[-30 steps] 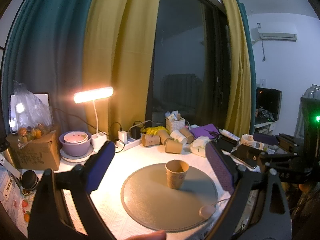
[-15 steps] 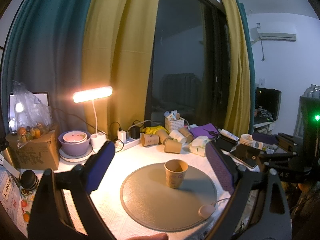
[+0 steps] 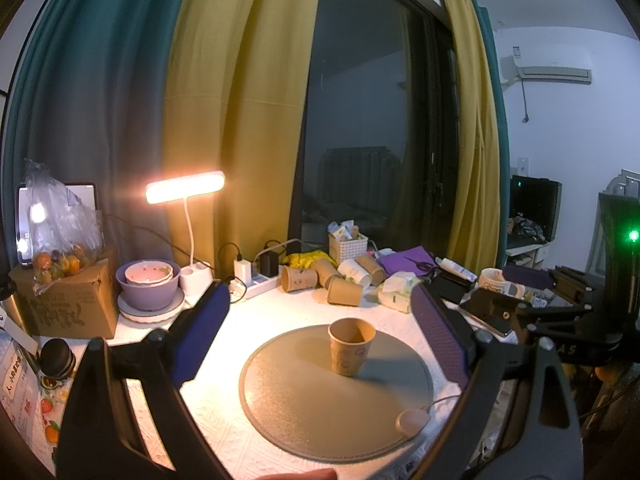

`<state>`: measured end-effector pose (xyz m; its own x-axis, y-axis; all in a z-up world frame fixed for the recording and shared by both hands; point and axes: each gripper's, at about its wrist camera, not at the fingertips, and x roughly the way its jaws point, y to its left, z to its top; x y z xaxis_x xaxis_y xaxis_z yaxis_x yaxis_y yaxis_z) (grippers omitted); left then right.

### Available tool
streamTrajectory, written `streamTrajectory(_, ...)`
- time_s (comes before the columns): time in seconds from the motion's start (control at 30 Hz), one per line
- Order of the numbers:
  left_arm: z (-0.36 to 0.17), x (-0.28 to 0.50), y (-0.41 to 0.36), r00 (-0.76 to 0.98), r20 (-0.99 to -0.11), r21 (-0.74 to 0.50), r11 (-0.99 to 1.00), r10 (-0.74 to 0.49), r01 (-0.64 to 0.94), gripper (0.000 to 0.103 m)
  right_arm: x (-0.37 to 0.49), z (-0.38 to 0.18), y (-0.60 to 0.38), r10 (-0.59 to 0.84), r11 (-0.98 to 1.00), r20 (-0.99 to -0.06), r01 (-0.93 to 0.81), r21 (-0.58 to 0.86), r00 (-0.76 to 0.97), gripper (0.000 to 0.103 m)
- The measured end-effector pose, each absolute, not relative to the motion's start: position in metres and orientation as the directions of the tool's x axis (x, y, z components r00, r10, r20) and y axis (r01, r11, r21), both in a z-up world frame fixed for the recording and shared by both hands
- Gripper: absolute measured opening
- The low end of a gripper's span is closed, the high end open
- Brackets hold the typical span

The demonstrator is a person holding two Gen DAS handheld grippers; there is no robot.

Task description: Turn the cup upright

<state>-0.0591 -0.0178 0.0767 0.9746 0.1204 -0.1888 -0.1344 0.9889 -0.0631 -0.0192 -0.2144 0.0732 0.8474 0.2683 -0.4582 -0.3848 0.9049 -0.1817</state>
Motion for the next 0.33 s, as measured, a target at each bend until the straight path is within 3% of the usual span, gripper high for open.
streamTrajectory(0.33, 0.0710, -0.0613, -0.0241, 0.979, -0.193, -0.089, 0.992, 0.066, -0.084, 0.093, -0.0190, 0.0730, -0.2133, 0.267, 0.904, -0.460, -0.385, -0.184, 0.847, 0.075)
